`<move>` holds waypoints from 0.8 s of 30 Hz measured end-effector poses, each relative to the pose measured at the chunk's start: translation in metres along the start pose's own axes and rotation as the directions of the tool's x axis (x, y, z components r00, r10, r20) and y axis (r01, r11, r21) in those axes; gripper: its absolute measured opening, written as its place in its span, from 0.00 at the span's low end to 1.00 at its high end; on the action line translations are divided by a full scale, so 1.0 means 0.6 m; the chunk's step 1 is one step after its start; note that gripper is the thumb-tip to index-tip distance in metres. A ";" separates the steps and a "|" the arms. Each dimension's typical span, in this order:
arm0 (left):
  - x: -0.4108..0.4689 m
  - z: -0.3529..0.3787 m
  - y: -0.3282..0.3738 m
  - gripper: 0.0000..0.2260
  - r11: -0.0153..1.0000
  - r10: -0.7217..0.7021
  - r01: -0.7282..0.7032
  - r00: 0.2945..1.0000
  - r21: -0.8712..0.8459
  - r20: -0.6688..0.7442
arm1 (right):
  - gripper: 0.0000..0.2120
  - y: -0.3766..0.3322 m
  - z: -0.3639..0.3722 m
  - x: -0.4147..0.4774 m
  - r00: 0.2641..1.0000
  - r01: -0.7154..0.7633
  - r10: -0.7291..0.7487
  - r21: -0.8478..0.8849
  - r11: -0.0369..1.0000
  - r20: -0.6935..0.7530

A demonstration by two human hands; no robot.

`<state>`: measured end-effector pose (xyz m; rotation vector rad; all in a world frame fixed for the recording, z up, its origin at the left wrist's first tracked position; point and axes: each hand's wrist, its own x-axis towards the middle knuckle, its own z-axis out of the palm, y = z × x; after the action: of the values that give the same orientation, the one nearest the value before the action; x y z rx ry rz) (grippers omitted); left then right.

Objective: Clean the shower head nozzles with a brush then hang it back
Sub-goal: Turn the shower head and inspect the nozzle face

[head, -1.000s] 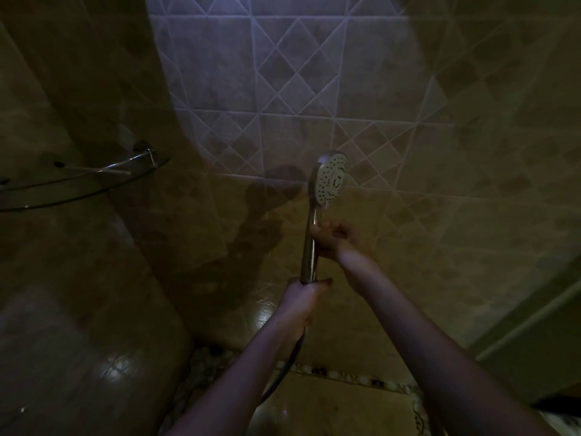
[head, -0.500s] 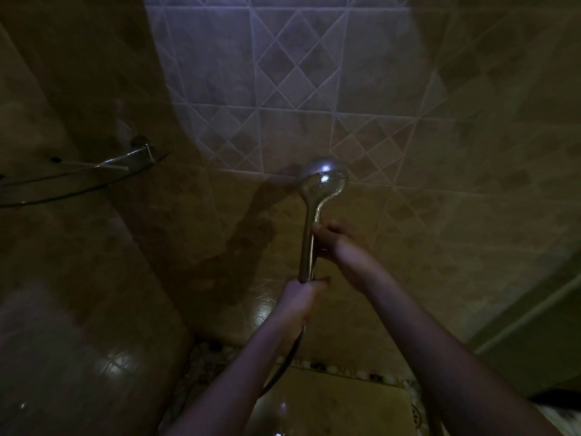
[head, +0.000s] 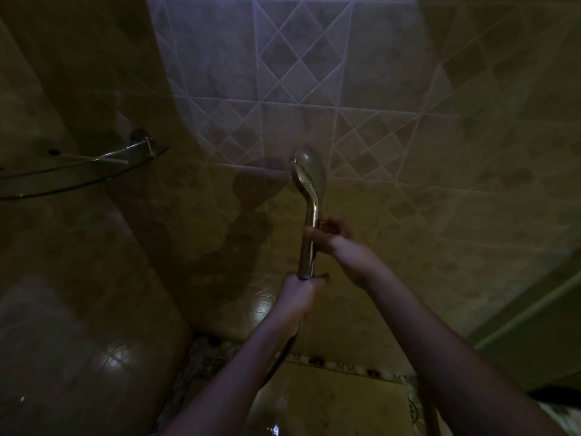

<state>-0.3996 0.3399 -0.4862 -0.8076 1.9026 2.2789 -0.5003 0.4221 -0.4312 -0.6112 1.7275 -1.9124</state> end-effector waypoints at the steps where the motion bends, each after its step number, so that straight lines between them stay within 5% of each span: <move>1: 0.002 0.000 -0.001 0.05 1.000 0.010 -0.010 1.000 0.006 -0.007 | 0.03 -0.003 0.000 -0.002 0.999 -0.017 0.017 0.022 1.000 0.036; 7: 0.013 0.000 -0.002 0.06 1.000 0.002 -0.002 0.998 0.003 -0.068 | 0.15 -0.010 0.016 0.006 0.990 0.066 -0.100 -0.298 0.952 -0.098; 14: 0.006 0.002 0.001 0.04 1.000 0.017 -0.016 0.994 0.018 -0.106 | 0.11 -0.003 0.007 0.012 0.996 -0.009 0.015 -0.059 0.998 0.087; 19: 0.005 -0.004 0.008 0.04 1.000 0.004 -0.006 0.995 -0.013 -0.100 | 0.25 -0.008 0.012 0.014 0.999 0.025 -0.031 -0.246 0.969 -0.021; 24: 0.007 -0.002 0.006 0.06 1.000 0.011 -0.013 0.992 -0.013 -0.125 | 0.16 -0.012 0.003 0.014 0.999 0.034 -0.029 -0.108 0.994 0.044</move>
<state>-0.4039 0.3370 -0.4850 -0.9650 1.9489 2.3018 -0.5060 0.4161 -0.4237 -0.7176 1.8150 -1.8218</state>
